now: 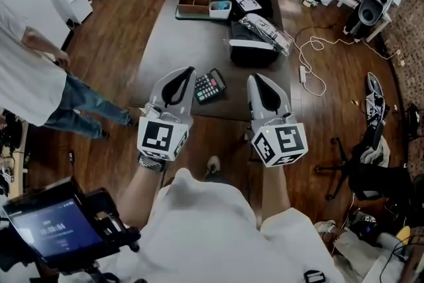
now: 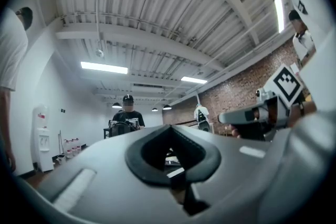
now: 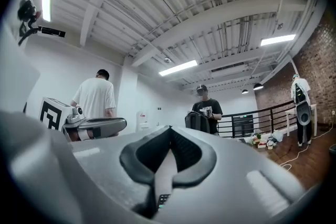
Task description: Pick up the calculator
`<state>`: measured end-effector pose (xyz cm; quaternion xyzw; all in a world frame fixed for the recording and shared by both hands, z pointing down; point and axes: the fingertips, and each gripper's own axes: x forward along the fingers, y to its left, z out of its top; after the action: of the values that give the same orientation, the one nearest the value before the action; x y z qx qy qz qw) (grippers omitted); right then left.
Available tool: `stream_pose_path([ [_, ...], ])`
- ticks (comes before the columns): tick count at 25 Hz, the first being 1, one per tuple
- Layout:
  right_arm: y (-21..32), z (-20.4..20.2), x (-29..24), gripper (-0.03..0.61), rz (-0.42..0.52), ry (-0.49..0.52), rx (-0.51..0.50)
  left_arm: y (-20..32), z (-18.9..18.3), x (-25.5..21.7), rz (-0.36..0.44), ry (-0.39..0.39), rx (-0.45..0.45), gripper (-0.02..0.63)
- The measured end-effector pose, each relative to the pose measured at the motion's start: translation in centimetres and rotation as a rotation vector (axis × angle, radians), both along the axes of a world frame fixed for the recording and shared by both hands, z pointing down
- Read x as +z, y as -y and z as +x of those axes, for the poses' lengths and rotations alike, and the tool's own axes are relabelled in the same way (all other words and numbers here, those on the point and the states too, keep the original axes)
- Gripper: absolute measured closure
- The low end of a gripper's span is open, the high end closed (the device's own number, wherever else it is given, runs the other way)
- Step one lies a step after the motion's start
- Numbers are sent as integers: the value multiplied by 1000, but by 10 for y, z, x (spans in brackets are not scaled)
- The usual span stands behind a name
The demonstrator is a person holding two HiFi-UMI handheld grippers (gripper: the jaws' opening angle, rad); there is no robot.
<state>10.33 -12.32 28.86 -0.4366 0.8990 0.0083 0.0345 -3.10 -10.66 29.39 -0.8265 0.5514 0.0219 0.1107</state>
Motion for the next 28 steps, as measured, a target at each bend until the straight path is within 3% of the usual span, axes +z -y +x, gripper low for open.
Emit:
stream_pose_path([
  [9, 53, -8, 8, 577, -32, 4, -16, 48, 0, -1, -29, -22, -3, 609],
  [12, 63, -12, 8, 577, -37, 4, 3, 60, -6, 3, -30, 26, 26, 609],
  [14, 67, -14, 6, 577, -36, 5, 15, 66, -9, 3, -31, 45, 35, 609],
  [17, 70, -15, 4, 577, -35, 5, 31, 70, -10, -5, -31, -4, 24, 609],
  [21, 71, -17, 9, 577, -43, -14, 47, 76, -15, 10, -56, 50, 39, 609],
  [28, 69, -15, 24, 575, -70, -42, 54, 76, -11, 17, -74, 37, 45, 607],
])
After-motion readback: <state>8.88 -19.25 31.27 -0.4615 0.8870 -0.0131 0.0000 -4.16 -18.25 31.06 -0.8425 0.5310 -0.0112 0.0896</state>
